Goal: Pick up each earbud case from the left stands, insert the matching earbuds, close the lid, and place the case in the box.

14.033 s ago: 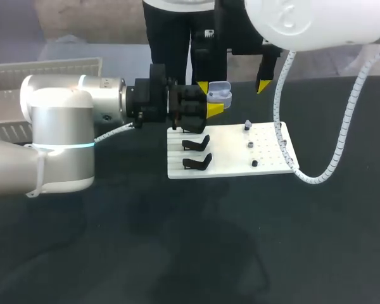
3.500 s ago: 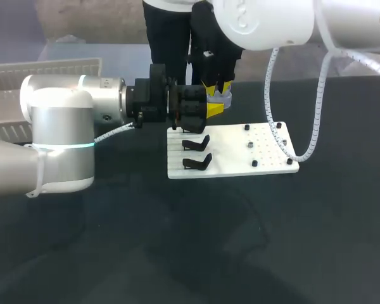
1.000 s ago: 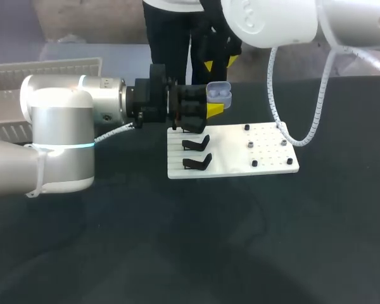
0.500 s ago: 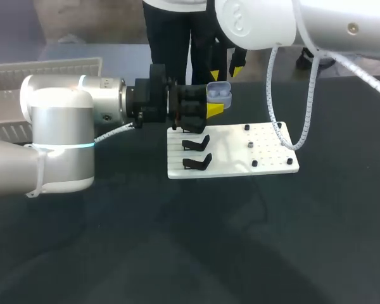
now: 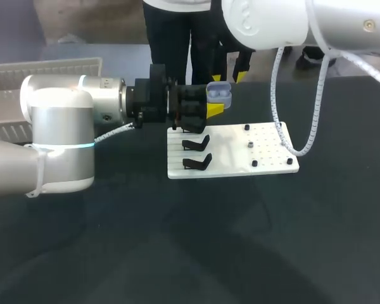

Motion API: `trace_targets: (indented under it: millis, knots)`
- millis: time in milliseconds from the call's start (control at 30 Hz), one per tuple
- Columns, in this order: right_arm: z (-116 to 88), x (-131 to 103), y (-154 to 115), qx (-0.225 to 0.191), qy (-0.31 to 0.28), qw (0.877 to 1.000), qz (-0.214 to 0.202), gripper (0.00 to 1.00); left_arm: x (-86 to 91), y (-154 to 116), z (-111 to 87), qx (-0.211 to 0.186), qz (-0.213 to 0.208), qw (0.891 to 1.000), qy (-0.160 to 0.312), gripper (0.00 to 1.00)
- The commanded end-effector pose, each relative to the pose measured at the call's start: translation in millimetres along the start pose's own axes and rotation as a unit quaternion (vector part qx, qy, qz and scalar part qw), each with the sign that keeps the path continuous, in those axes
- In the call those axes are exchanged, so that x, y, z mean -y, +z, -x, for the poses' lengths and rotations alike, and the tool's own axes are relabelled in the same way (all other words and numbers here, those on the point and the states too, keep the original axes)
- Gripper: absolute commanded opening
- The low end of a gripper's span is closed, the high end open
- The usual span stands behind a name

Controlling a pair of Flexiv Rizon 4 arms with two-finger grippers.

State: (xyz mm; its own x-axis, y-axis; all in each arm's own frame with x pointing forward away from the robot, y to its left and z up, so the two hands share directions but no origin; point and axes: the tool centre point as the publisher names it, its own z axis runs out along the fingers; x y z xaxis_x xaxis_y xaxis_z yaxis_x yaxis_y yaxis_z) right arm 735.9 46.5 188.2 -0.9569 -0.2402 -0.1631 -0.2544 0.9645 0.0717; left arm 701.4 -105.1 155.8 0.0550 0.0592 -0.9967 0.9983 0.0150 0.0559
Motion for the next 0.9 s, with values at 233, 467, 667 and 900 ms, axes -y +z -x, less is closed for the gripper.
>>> trace_targets:
  millis: [233,467,667,900]
  knots:
    - [-13.4,-1.9,-2.1,0.008,0.004,1.0,0.009,0.44,1.2,0.3,-0.6,0.002,0.003,1.0,0.002,0.0]
    - [-13.6,1.1,-7.6,0.018,0.019,1.0,0.017,0.45,1.2,0.3,-0.6,0.002,0.003,1.0,0.002,0.0]
    - [-18.0,25.3,-23.0,0.046,0.077,0.994,0.056,0.71,1.2,0.3,-0.6,0.002,0.003,1.0,0.002,0.0]
    - [-37.2,46.2,-33.6,0.073,0.122,0.987,0.076,1.0,-10.0,-40.2,33.4,0.021,0.036,0.999,0.034,0.0]
